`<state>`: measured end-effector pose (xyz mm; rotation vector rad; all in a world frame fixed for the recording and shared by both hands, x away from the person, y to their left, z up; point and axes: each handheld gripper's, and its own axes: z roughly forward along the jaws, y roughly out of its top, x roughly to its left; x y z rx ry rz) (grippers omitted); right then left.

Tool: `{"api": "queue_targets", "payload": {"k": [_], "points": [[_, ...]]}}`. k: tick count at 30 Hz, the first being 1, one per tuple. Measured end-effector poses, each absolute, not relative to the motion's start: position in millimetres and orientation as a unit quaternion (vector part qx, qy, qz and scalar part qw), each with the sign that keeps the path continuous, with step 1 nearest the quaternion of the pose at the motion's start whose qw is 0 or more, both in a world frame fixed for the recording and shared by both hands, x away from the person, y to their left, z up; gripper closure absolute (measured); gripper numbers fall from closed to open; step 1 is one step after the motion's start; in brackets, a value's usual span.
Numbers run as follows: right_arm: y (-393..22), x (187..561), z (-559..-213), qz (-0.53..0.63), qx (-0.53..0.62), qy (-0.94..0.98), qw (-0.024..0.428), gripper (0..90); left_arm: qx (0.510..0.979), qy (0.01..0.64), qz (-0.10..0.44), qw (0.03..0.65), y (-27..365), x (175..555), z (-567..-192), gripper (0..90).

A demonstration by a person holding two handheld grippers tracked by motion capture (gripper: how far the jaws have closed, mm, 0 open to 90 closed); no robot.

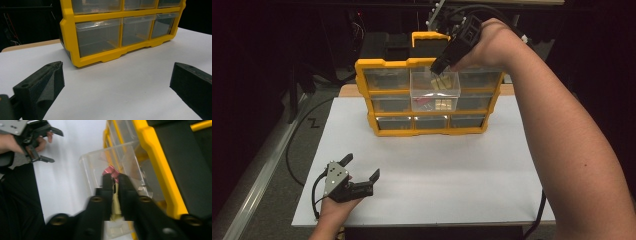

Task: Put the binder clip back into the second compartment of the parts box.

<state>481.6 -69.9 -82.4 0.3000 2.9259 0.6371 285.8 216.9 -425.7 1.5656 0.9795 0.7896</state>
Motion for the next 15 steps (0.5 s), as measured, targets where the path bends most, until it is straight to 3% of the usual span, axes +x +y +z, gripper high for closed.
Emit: {"api": "queue_targets", "payload": {"k": [15], "points": [[-100.2, 461.8, -87.0, 0.182, 0.108, 0.975, 0.066, 74.3, 0.66, 0.412, 0.331, 0.534, 215.4, 287.0, -426.6, 0.3]]}}
